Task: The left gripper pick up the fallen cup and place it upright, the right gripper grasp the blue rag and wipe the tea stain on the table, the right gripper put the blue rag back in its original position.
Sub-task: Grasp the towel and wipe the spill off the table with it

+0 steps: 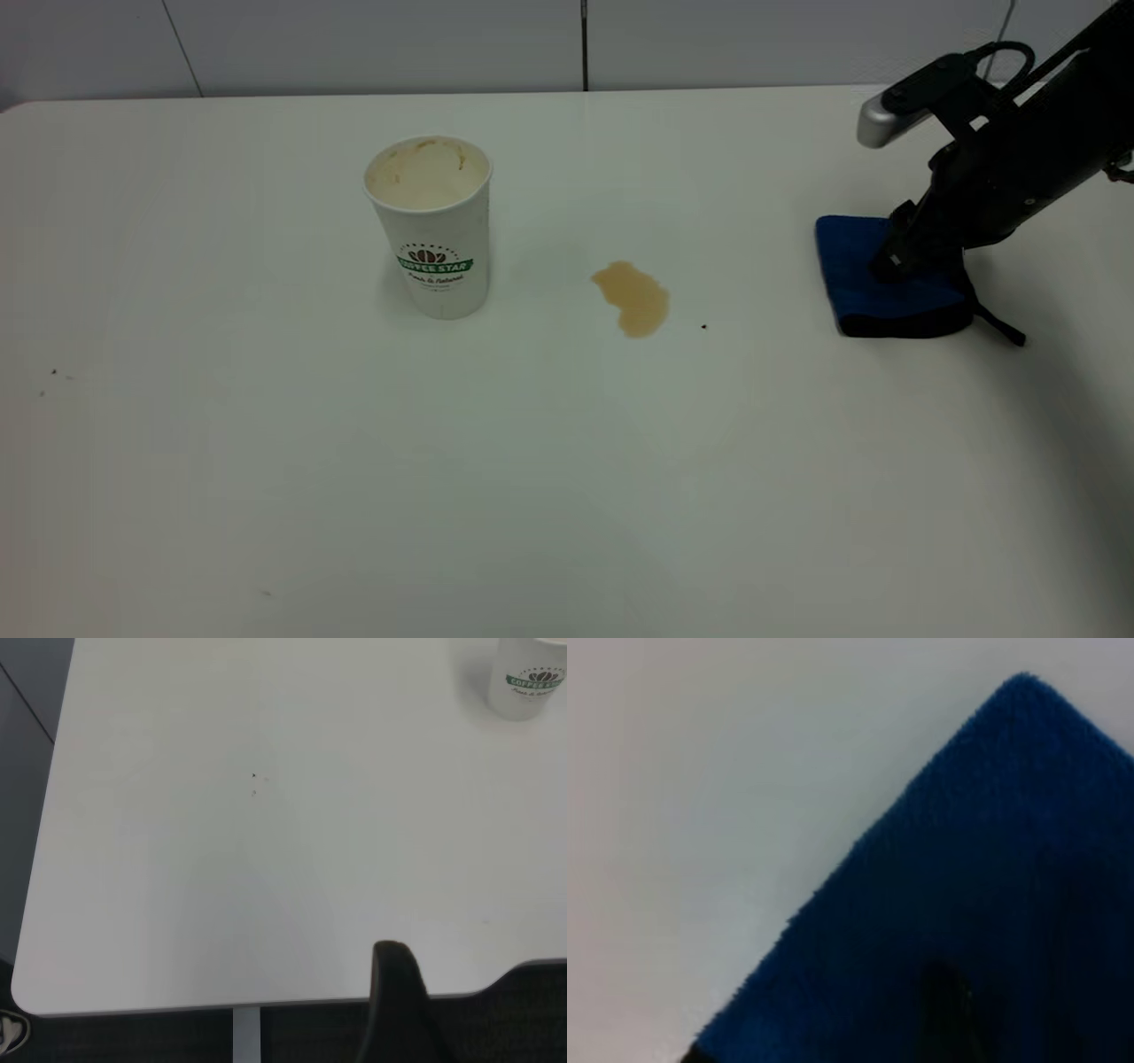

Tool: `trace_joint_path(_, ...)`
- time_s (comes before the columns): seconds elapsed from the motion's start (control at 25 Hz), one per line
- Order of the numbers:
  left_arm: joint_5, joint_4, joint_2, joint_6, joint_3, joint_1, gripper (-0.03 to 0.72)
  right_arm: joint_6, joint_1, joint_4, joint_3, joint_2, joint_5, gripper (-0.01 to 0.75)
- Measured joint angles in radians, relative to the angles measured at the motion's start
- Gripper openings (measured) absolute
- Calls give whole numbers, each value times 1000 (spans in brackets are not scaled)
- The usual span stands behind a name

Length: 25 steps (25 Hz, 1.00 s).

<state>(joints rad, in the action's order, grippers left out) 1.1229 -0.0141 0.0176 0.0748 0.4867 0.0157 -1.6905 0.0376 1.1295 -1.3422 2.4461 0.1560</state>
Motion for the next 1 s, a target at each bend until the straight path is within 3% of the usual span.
trace_joint_path(0.2, 0, 0, 0, 0, 0, 0, 493, -11, -3, 33, -16, 25, -10, 491)
trace_joint_path(0.28, 0, 0, 0, 0, 0, 0, 493, -16, -11, 45, -16, 26, 0, 403)
trace_joint_path(0.4, 0, 0, 0, 0, 0, 0, 493, -42, -43, 50, -19, 28, -1, 161)
trace_joint_path(0.48, 0, 0, 0, 0, 0, 0, 493, -69, -77, 55, -27, 30, -7, 67)
trace_joint_path(1.0, 1, 0, 0, 0, 0, 0, 493, -97, -330, 115, -249, 136, 30, 44)
